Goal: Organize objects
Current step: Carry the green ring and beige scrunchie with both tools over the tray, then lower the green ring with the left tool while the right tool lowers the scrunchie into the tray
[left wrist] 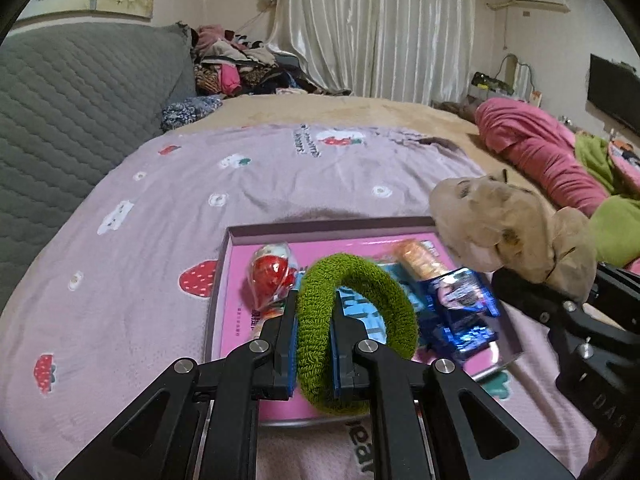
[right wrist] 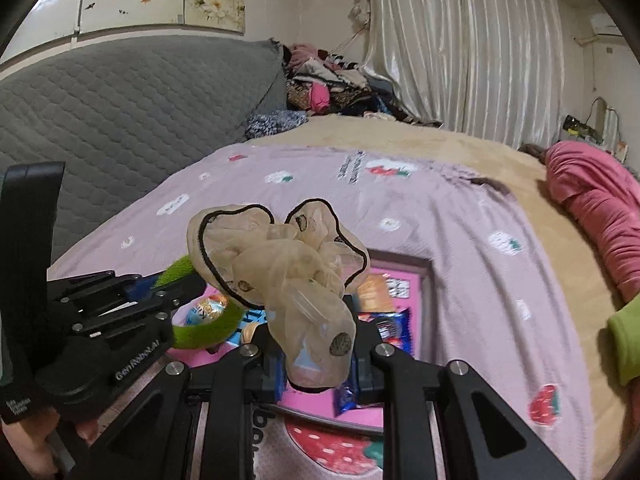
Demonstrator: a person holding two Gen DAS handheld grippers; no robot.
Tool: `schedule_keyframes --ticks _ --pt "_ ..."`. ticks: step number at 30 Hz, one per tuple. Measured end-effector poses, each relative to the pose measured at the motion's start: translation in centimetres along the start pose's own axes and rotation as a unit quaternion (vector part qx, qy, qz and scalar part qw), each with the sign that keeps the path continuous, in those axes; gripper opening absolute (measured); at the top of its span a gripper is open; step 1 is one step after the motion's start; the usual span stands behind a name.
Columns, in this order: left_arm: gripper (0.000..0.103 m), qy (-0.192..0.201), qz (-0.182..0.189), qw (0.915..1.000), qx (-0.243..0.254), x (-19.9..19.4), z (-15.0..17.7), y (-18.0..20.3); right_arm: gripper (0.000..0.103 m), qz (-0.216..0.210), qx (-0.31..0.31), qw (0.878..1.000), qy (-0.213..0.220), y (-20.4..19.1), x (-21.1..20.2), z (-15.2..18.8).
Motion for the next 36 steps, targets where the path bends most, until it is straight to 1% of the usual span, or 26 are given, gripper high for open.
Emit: schedule_keyframes --ticks 5,10,12,15,19,25,27,28,29,30,31,34,35,36 --pt "0.012 -0.005 -0.020 0.9998 0.005 2.3 1.6 -0.3 0.023 -0.007 0.003 1.000 -0.025 -0.2 3.4 1.7" --pt "0.012 -0.016 -0.012 0.9998 0.010 4.5 3.1 -0.3 0.023 0.009 -0.018 0.999 -0.033 -0.9 5.9 3.5" --pt "0.012 -0.011 -0.016 0.9997 0.014 4.6 3.1 -0.4 0.023 0.015 -0.019 0.999 -0.036 -0.8 7.1 4.1" --pt "0.012 -0.006 -0.007 0.9999 0.007 5.0 2.9 -0.7 0.023 0.022 -0.029 0.998 -0.048 -0.8 8.5 4.7" --pt "0.014 -0.001 -0.008 0.9999 0.008 5.2 2.8 -0.7 0.023 0.024 -0.036 0.998 -0.050 -0.8 8.8 4.8" --pt "0.015 -0.003 -0.012 0.9999 0.002 5.1 2.7 -1.1 0.040 0.036 -0.040 0.998 -0.042 -0.8 8.5 4.7" --pt "0.015 -0.003 -0.010 0.9999 0.002 5.1 2.7 -1.1 0.042 0.038 -0.043 0.997 -0.042 -1.0 8.3 4.6" --pt "0.016 -0.004 -0.010 0.9999 0.002 5.1 2.7 -1.1 0.044 0.041 -0.047 0.997 -0.038 -1.1 8.2 4.5" --pt "0.016 -0.005 -0.010 0.9999 0.003 5.1 2.7 -1.1 0.048 0.043 -0.049 0.997 -0.037 -1.2 8.1 4.5" --pt "0.020 -0.004 -0.011 0.9999 0.003 5.0 2.7 -1.1 0.050 0.045 -0.051 0.997 -0.033 -1.2 8.0 4.4" --pt "0.022 -0.006 -0.013 0.9999 0.003 5.0 2.7 -1.2 0.053 0.045 -0.052 0.997 -0.030 -1.2 7.9 4.3" --pt "0.025 -0.009 -0.012 0.9999 -0.005 5.2 2.7 -1.5 0.054 0.045 -0.052 0.997 -0.026 -1.2 7.6 4.2" --pt "0.030 -0.010 -0.012 0.9999 -0.005 5.2 2.7 -1.5 0.054 0.046 -0.052 0.997 -0.026 -1.2 7.6 4.1" --pt "0.039 -0.009 -0.013 0.9999 -0.005 5.1 2.7 -1.6 0.054 0.047 -0.052 0.997 -0.026 -1.2 7.6 4.1"
Point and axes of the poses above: each gripper's, at about its wrist camera, not at the fingertips, and x roughly the way its jaws point, y to its right, z to its underside, the point moved 3 cm from there along x, roughly the way its jaws point, and after that the axes turned 13 degrees about x, right-handed, at the moved point
